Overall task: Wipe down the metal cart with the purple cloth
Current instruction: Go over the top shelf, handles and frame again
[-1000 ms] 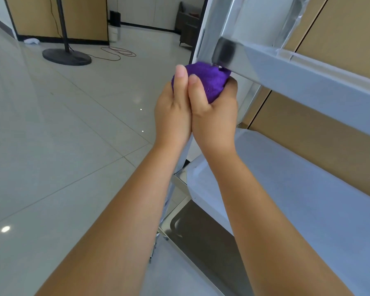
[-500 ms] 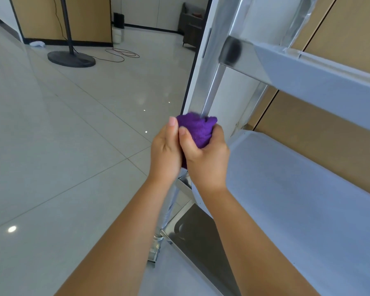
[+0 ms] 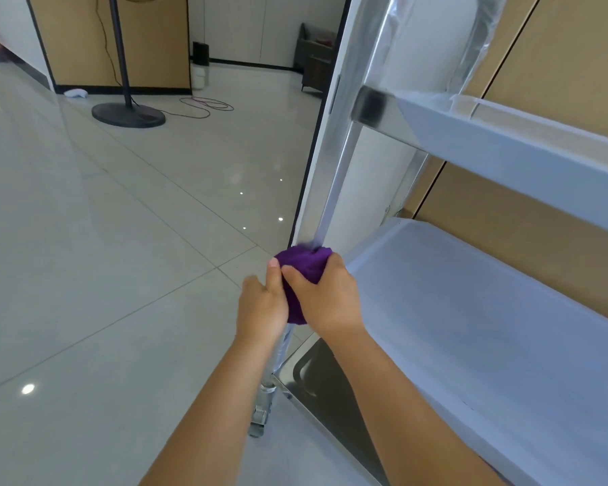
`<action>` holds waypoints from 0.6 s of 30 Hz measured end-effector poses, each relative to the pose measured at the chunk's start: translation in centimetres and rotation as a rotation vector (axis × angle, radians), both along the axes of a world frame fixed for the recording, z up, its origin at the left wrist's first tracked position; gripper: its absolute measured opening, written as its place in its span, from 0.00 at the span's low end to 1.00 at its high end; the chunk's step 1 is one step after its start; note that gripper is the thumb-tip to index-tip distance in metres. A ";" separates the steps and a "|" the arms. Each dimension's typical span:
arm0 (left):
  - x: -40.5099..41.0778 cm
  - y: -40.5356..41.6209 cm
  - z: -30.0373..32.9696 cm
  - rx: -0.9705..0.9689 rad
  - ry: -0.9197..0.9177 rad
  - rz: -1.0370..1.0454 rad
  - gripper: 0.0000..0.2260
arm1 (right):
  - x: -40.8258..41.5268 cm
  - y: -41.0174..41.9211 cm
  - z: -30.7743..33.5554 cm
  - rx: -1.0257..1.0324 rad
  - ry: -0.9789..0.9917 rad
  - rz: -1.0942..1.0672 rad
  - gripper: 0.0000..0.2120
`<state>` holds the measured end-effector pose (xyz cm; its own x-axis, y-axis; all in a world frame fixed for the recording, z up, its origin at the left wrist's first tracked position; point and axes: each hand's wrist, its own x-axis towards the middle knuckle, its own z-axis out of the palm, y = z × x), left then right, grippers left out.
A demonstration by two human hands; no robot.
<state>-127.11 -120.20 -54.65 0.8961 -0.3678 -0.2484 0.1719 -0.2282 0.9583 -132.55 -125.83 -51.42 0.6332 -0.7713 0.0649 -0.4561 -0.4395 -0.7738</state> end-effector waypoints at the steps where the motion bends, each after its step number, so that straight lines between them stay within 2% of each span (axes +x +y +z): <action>1: -0.5 0.4 0.8 -0.228 0.240 -0.036 0.29 | -0.3 0.5 0.4 0.053 -0.042 0.000 0.18; 2: -1.0 0.7 1.5 -0.409 0.413 -0.079 0.29 | -0.5 1.1 0.8 0.089 -0.085 0.012 0.16; 3: -1.3 1.1 2.1 -0.531 0.480 -0.124 0.29 | -0.8 1.7 1.1 0.114 -0.128 0.035 0.12; 5: -1.6 1.8 2.5 -0.656 0.453 -0.182 0.24 | -1.5 3.0 1.9 0.199 -0.216 0.100 0.05; 7: -1.0 2.3 3.1 -0.637 0.296 -0.159 0.18 | -2.0 3.5 3.2 0.281 -0.299 0.130 0.08; 9: 0.7 2.2 3.9 -0.618 0.191 -0.100 0.15 | -2.1 2.6 4.7 0.244 -0.352 0.056 0.13; 12: 3.2 1.4 7.0 -0.622 0.174 -0.124 0.16 | -2.0 0.5 6.6 0.163 -0.410 -0.050 0.20; 15: 4.4 -0.4 11.4 -0.519 0.048 -0.295 0.21 | -1.5 -0.7 7.6 0.119 -0.415 0.017 0.24; 16: 4.6 -1.1 12.4 -0.495 -0.007 -0.358 0.24 | -1.3 -0.9 7.8 0.038 -0.387 0.064 0.22; 18: 4.8 -2.2 13.8 -0.490 -0.037 -0.445 0.30 | -0.5 -1.6 8.1 -0.220 -0.358 0.122 0.10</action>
<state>-122.29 -122.35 -40.89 0.6376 -0.7672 0.0700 0.1266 0.1940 0.9728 -133.01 -127.41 -43.35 0.6264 -0.6357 0.4511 -0.1108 -0.6454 -0.7557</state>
